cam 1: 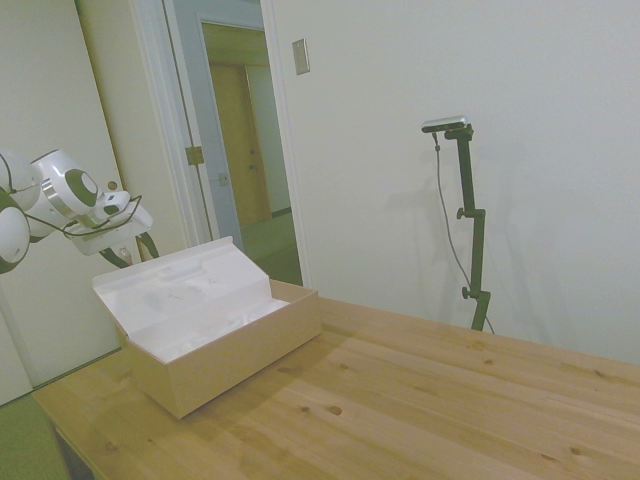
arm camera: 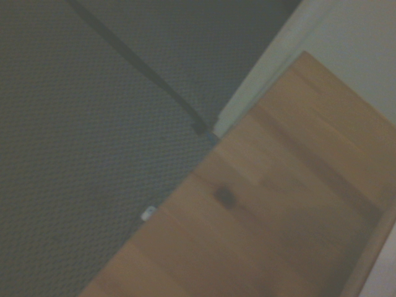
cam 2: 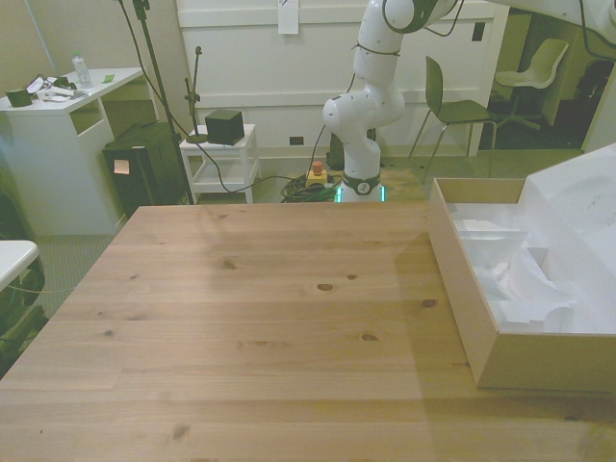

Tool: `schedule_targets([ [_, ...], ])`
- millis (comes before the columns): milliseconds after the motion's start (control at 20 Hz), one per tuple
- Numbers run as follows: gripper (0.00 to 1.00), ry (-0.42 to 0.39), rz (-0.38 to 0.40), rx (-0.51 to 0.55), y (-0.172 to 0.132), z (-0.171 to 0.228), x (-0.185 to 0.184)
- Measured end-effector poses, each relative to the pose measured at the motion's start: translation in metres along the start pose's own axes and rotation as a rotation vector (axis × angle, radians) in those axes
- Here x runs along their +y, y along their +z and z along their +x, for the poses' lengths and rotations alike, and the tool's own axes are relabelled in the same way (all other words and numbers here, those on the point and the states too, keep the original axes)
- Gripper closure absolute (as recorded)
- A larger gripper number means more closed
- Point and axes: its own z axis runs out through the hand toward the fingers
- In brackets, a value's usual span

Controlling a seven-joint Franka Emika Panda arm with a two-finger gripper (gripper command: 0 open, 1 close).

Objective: Close the box

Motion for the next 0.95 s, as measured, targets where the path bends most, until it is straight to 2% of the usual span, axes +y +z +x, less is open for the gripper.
schedule_targets([
  [100, 0.0, 0.044, -0.034, 0.028, -0.027, 0.017, 0.028],
  [200, 0.0, 0.113, -0.073, 0.036, -0.05, 0.035, 0.075],
  [350, 0.0, 0.235, -0.131, 0.006, -0.064, 0.065, 0.18],
  [500, 0.0, 0.35, -0.136, -0.035, -0.066, 0.079, 0.285],
  [700, 0.0, 0.472, -0.101, -0.099, -0.045, 0.063, 0.403],
  [950, 0.0, 0.584, -0.07, -0.188, 0.019, -0.002, 0.517],
])
